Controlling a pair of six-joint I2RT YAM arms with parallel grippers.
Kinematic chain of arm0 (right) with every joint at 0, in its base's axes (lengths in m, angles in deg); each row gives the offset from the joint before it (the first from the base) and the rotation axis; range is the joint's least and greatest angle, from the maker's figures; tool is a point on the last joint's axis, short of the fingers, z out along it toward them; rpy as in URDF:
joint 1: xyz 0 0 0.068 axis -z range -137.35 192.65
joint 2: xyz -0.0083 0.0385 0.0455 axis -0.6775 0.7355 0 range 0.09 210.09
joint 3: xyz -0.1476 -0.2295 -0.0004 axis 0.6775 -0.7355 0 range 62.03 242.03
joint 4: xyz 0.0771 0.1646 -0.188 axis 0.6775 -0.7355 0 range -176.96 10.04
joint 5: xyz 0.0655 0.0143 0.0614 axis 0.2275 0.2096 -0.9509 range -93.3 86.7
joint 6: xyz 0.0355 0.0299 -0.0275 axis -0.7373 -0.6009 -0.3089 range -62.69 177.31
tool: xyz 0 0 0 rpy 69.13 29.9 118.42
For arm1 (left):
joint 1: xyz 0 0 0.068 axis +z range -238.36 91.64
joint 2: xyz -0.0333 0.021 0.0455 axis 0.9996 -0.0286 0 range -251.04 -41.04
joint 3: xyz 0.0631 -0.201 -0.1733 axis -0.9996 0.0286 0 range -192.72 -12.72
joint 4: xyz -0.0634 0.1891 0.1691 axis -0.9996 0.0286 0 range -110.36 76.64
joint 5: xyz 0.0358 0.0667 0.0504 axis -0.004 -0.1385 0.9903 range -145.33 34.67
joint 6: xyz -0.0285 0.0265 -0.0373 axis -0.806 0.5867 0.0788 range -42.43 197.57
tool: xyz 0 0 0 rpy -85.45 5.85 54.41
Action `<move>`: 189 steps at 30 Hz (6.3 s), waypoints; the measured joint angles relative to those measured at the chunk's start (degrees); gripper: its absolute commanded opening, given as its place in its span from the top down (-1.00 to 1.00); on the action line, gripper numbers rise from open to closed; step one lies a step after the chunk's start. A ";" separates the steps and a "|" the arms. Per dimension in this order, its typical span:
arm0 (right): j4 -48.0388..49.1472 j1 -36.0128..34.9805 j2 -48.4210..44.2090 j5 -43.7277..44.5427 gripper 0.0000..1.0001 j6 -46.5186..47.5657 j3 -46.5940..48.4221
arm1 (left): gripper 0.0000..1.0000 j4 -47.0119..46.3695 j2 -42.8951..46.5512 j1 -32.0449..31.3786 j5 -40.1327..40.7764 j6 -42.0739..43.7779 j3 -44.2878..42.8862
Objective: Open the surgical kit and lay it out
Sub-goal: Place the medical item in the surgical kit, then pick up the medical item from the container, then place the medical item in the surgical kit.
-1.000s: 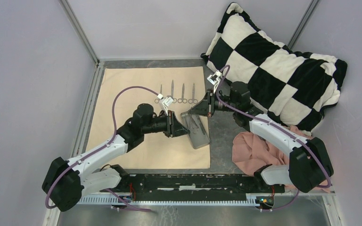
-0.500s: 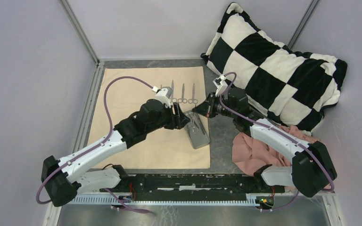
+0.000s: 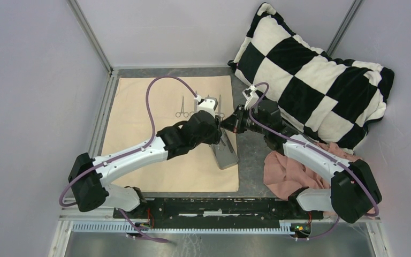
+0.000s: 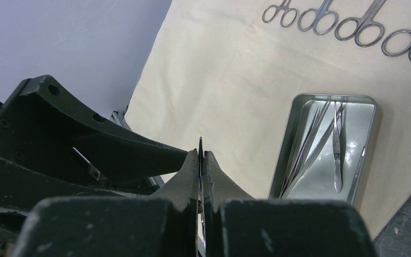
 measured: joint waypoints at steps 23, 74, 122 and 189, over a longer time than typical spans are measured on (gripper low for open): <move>1.33 -0.46 2.21 -0.09 0.38 -0.15 0.00 | 0.96 0.90 -4.66 -0.22 0.39 4.61 -3.87; -9.64 5.18 0.55 3.48 -0.88 24.00 0.09 | 0.90 8.28 -46.88 44.35 -13.53 30.12 -34.53; -27.23 -9.62 20.72 22.27 -0.08 29.40 17.86 | -0.08 -5.27 11.37 43.06 -33.57 19.15 10.71; -1.16 -8.22 0.44 7.06 1.00 17.70 -1.14 | 0.54 -27.61 3.37 13.70 -17.92 -16.81 17.68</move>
